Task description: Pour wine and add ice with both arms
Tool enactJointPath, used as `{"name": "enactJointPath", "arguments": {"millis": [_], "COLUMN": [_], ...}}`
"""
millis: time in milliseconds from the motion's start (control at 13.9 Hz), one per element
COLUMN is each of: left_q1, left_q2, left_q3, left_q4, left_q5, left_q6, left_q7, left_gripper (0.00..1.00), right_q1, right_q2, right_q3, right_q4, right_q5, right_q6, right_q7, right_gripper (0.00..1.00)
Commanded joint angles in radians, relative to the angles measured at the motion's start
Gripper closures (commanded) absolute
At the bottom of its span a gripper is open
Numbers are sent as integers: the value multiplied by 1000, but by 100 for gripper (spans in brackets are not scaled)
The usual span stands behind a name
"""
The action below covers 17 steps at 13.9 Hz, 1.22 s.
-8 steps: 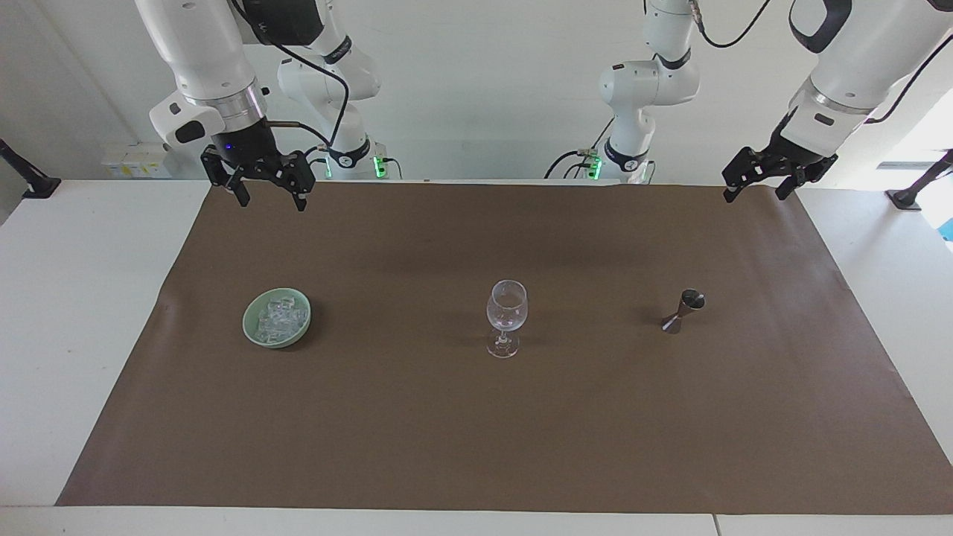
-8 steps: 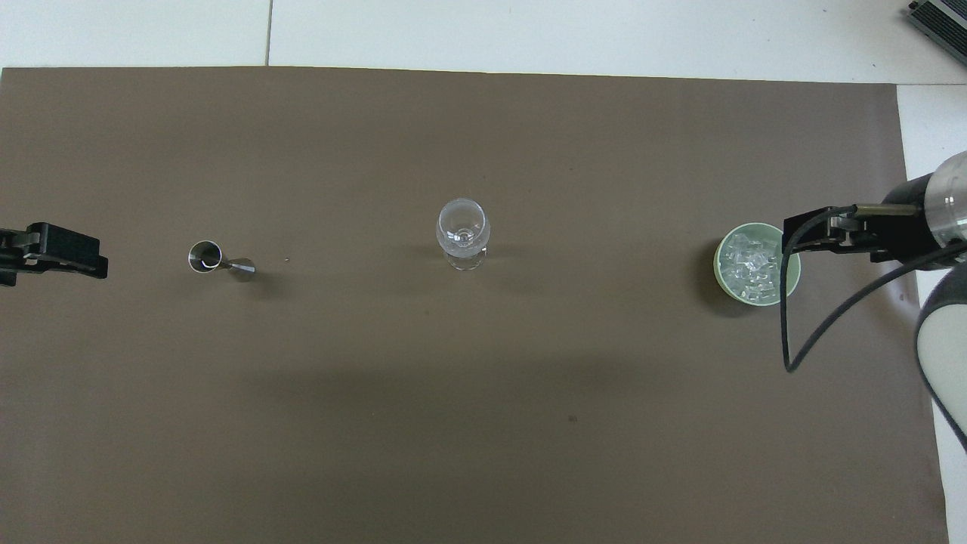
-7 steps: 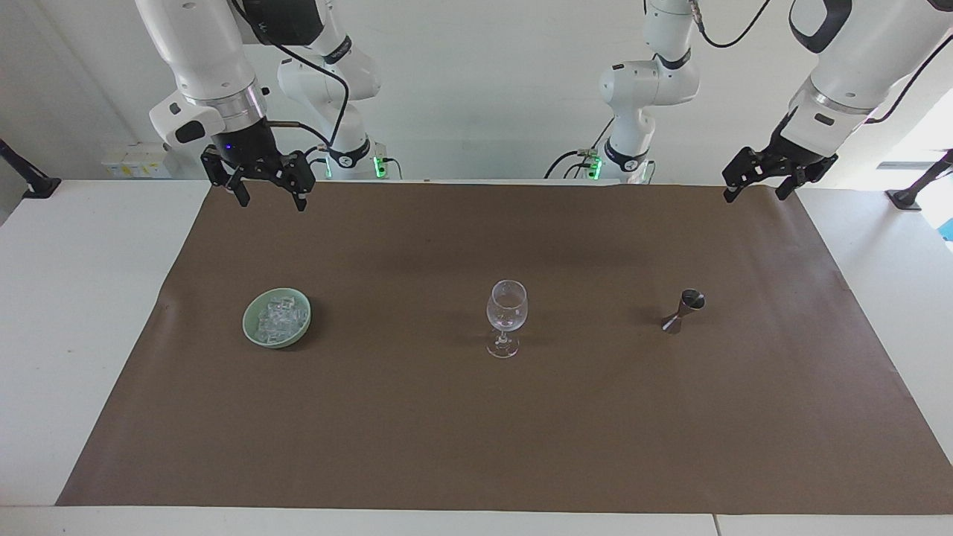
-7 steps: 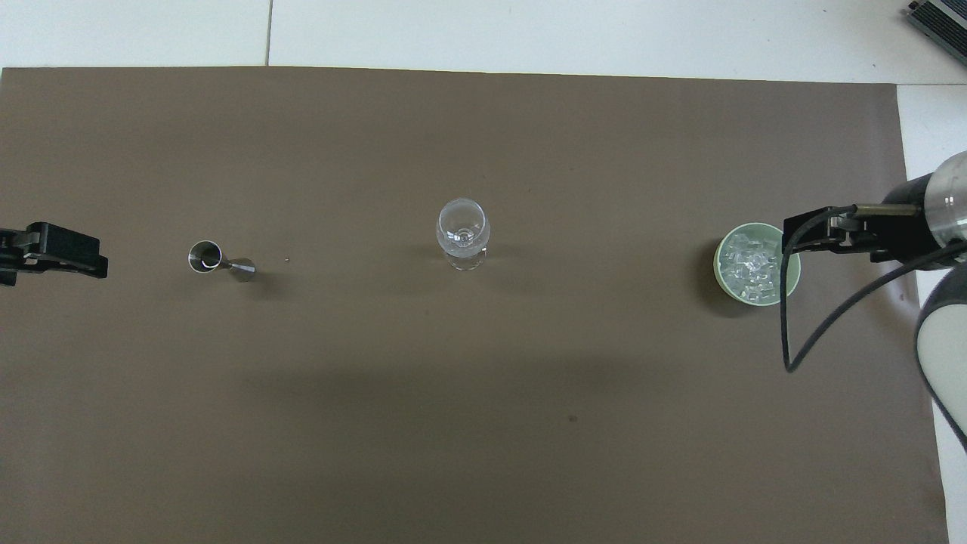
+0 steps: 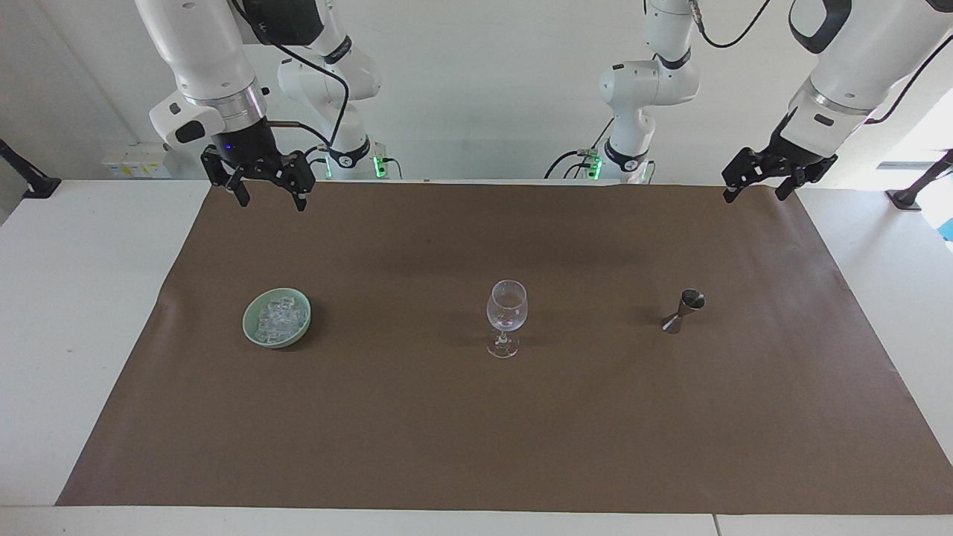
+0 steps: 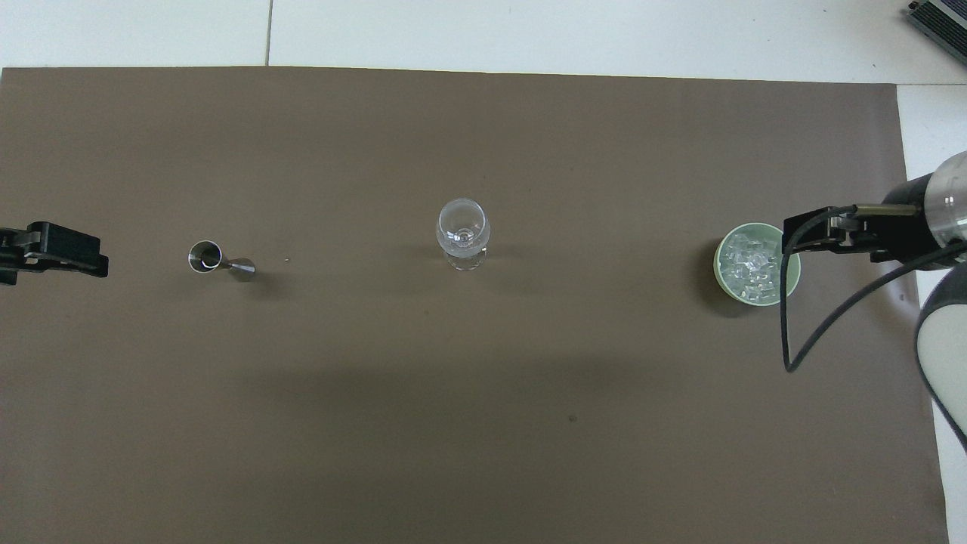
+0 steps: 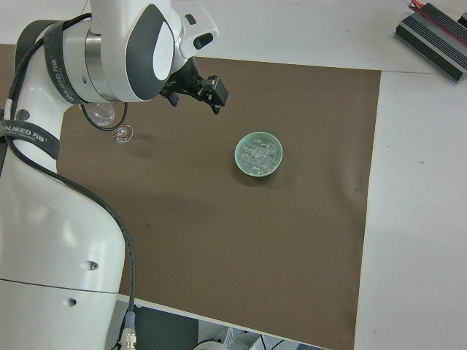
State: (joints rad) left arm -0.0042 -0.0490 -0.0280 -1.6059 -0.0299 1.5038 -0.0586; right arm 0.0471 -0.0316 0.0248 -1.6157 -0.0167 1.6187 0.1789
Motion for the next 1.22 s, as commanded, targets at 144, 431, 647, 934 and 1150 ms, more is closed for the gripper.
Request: {"name": "enactJointPath", "arguments": {"millis": [144,431,647,934,1150], "left_q1": [4,22,52,88,124], "left_q2": [-11,-12,-3,-2,-2], "left_q3": [-1,5,7,7,7], "left_q4": [-29,-54,-74,-123,-158], "left_q5": [2,-19,-68,-133,-206], "left_q6": [33,30,38,70,87], "left_q7": [-64,-87,-257,-418,-623], "left_gripper": [0,0,0,0,0], "right_q1": [-4,-4,-4,-4,-4], "right_q2": [-4,-2,-2,-2,-2], "right_q3": [3,3,3,3,3], "right_q4": [4,4,4,4,4], "right_q5": [3,3,3,3,3], "right_q6": [-8,-8,-8,-8,-8], "right_q7": [-10,-10,-10,-10,-10], "right_gripper": [0,0,0,0,0]}}
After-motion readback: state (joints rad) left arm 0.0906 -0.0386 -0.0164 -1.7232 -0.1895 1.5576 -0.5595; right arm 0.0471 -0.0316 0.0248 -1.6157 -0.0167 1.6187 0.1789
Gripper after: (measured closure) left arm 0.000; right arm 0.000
